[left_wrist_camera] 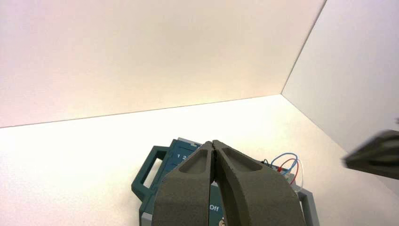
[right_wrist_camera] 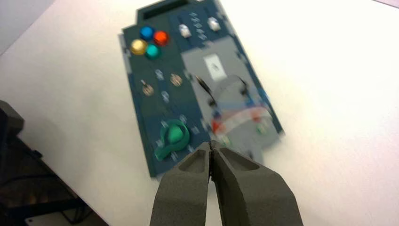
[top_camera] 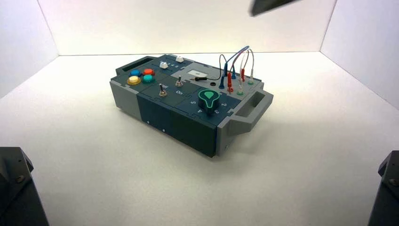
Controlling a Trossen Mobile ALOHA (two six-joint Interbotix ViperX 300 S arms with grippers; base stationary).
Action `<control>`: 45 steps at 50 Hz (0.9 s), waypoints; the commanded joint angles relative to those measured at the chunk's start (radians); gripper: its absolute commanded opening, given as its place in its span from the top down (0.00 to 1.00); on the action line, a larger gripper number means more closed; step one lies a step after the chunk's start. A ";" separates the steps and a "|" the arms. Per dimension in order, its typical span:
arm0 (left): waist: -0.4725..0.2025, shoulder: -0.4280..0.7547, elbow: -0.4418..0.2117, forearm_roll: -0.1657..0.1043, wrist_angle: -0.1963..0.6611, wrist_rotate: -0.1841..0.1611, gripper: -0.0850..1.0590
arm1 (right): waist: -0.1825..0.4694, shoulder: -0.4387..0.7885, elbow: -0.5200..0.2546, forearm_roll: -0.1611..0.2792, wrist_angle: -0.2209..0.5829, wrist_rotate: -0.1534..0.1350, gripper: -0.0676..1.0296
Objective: Push the yellow button with the right gripper.
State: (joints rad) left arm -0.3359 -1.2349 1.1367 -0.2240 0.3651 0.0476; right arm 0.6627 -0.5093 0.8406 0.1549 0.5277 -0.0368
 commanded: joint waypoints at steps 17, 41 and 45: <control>0.005 -0.026 -0.015 0.003 -0.008 0.002 0.95 | 0.164 0.485 -0.390 0.008 0.025 -0.002 0.96; 0.003 -0.029 -0.018 0.003 -0.003 0.000 0.95 | 0.235 0.822 -0.782 0.009 0.167 -0.003 0.96; 0.005 -0.031 -0.018 0.003 -0.002 0.000 0.95 | 0.235 0.854 -0.821 0.009 0.186 -0.005 0.96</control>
State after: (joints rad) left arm -0.3359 -1.2701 1.1367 -0.2224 0.3666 0.0476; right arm 0.8912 0.3513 0.0813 0.1595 0.7026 -0.0383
